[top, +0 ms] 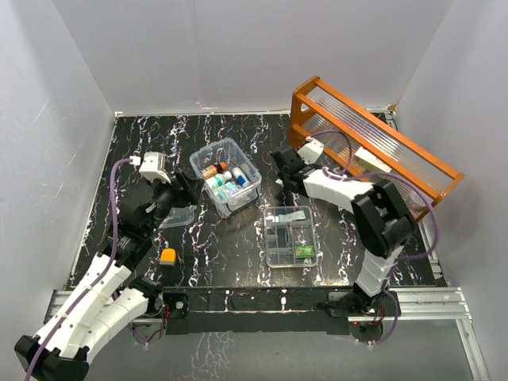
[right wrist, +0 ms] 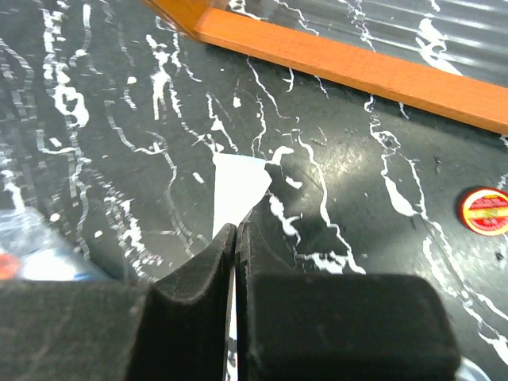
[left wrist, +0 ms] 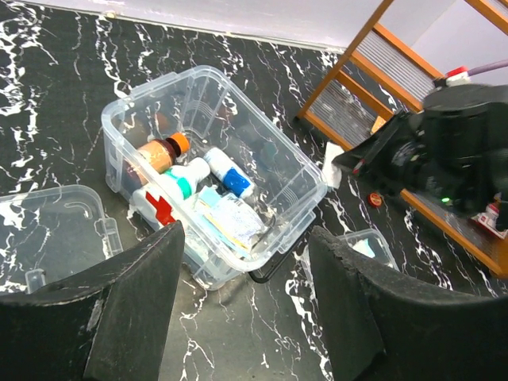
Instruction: Organize the medicine kit
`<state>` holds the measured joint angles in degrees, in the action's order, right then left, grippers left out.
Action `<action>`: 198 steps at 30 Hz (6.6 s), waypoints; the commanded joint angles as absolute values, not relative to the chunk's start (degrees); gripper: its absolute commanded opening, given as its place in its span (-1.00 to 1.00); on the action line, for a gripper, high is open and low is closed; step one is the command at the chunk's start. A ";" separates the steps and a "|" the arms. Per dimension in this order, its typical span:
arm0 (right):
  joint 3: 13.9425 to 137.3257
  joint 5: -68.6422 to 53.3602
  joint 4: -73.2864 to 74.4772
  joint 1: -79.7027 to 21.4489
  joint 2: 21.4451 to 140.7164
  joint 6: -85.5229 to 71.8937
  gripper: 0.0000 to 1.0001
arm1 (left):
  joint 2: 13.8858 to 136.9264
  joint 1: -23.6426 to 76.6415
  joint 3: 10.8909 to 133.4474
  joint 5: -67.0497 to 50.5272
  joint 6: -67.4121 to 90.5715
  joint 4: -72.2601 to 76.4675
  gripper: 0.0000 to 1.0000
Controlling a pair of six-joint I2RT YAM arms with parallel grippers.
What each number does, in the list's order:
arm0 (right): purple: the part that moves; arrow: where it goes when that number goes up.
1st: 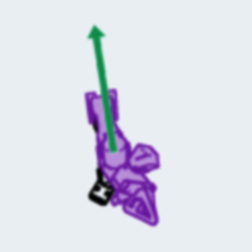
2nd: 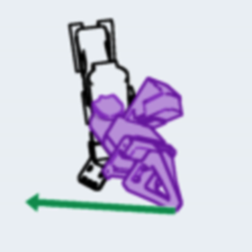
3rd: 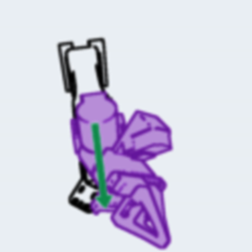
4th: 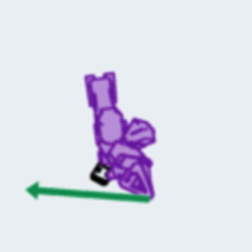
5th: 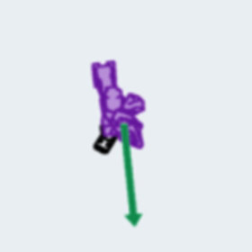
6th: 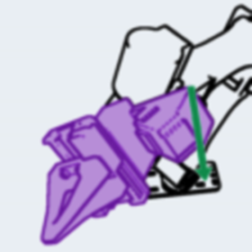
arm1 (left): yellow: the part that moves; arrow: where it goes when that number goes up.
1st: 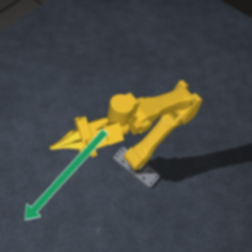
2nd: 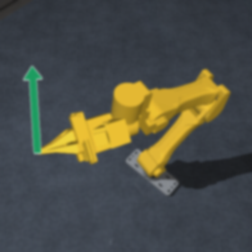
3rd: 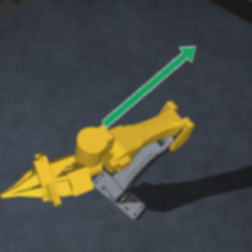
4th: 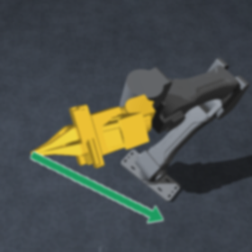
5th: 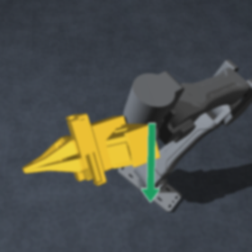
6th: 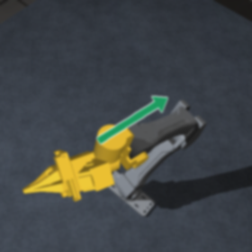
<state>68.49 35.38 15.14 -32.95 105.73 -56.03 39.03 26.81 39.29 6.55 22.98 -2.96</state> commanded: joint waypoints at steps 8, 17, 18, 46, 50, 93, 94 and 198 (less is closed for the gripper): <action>57.21 27.27 20.34 -33.25 82.57 -62.05 -1.00 | 42.88 26.72 39.04 -8.54 22.76 2.63 0.31; 50.59 21.41 19.51 -33.24 69.44 -67.64 -1.00 | 54.48 30.22 39.37 -20.65 37.12 15.60 0.33; 49.87 20.69 18.79 -33.30 68.28 -69.10 -1.00 | 55.98 32.72 39.27 -18.28 38.82 17.84 0.33; 44.40 14.53 16.90 -33.33 58.68 -80.18 -1.00 | 85.25 46.32 47.61 -12.89 49.30 40.11 -0.33; 44.04 14.46 17.03 -33.34 59.21 -79.75 -1.00 | 85.06 46.26 48.16 -13.66 48.25 37.35 -0.74; 47.20 32.47 36.92 -33.32 46.40 -64.83 0.09 | 112.10 46.23 79.38 -30.00 6.10 -7.17 -1.00; 47.20 32.51 36.85 -33.32 46.49 -64.82 0.09 | 112.45 46.19 79.51 -29.66 6.11 -7.65 -0.99; 55.97 41.28 21.80 -35.51 88.12 -46.23 -0.48 | 40.61 45.97 43.20 27.86 11.41 -4.92 0.25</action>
